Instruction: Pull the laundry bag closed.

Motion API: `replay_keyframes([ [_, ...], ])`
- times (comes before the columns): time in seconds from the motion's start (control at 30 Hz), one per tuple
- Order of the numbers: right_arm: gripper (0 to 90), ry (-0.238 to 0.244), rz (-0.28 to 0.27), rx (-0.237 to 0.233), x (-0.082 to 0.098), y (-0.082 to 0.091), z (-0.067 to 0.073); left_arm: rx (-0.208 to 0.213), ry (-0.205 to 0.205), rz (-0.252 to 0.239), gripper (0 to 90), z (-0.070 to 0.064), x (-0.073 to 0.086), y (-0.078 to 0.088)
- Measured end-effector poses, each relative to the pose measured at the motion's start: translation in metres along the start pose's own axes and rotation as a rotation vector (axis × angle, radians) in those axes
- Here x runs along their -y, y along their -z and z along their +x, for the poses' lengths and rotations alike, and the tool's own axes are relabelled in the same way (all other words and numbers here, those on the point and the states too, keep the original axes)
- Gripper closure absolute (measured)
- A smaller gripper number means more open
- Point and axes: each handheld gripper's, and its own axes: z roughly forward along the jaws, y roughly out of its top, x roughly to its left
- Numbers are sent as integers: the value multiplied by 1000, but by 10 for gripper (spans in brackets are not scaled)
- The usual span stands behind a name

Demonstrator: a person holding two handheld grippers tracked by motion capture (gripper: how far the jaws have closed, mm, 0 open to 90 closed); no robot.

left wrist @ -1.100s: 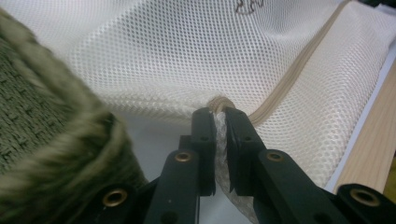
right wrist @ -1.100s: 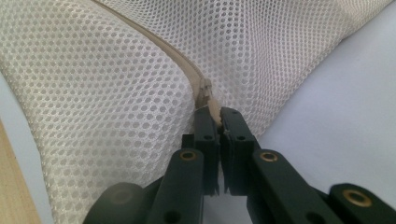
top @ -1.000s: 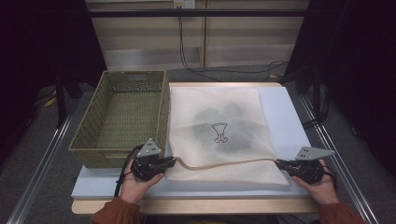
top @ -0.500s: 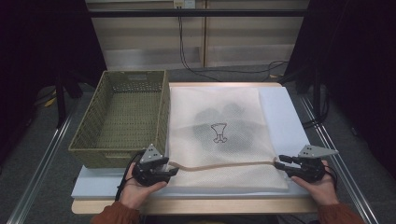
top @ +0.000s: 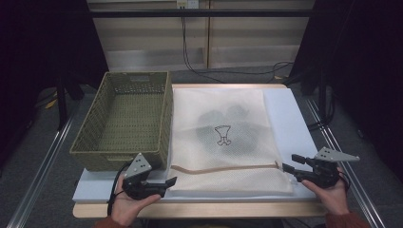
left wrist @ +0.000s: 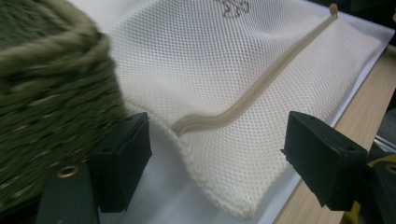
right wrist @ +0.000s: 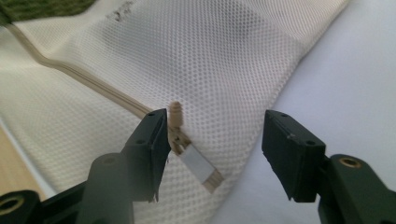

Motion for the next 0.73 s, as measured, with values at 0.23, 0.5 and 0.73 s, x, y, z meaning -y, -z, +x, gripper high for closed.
replay_keyframes([
  [0.23, 368, -35, -33, 15, 3, 12, 9, -40, 32, -72, 207, 3, 11, 22],
  [0.5, 351, -98, -90, 83, 21, 35, 16, -69, 64, -126, 209, -1, 16, 33],
  [0.73, 365, -120, -78, 68, 25, 31, 10, -62, 37, -104, 211, -2, 14, 28],
])
